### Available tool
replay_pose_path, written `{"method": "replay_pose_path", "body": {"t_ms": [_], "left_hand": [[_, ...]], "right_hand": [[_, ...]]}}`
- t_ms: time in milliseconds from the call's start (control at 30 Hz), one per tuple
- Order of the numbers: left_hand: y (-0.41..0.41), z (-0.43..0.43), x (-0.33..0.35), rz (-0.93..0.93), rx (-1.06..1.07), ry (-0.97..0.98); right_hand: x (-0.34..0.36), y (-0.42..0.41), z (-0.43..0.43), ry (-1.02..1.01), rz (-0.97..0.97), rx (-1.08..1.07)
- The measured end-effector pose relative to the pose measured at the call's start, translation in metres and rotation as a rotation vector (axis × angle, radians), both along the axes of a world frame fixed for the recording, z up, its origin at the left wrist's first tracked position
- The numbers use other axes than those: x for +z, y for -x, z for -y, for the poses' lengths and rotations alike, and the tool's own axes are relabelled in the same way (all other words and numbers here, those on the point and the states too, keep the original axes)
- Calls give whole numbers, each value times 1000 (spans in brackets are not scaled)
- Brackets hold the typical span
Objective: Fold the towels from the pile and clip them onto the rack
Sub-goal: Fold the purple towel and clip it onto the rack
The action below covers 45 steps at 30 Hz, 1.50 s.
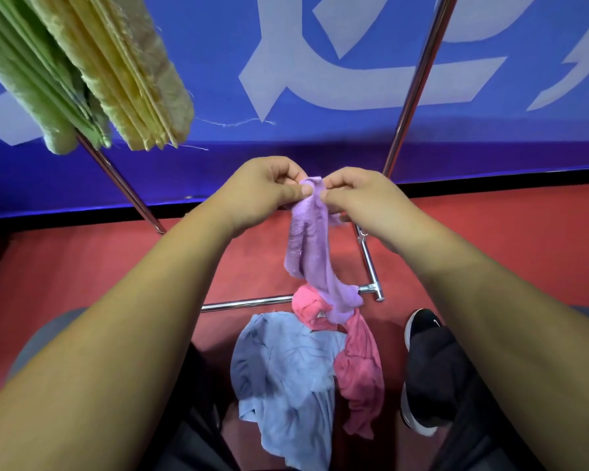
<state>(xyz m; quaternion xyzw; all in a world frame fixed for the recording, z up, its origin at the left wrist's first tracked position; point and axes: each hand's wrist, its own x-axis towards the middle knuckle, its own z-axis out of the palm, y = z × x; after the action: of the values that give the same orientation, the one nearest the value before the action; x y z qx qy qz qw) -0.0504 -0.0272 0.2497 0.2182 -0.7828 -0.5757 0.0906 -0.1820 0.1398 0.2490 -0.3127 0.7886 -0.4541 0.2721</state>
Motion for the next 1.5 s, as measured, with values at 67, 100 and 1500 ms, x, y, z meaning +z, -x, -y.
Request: {"method": "replay_pose_path", "body": {"t_ms": [67,100,1500], "left_hand": [[0,-1,0,29,0,43],[-1,-1,1,36,0,54],[-2,-4,3,118,-131,93]], "right_hand": [[1,0,1,76,35,-5],[1,-1,1,102,43,0],[-19,-12,7,159,271,-46]]}}
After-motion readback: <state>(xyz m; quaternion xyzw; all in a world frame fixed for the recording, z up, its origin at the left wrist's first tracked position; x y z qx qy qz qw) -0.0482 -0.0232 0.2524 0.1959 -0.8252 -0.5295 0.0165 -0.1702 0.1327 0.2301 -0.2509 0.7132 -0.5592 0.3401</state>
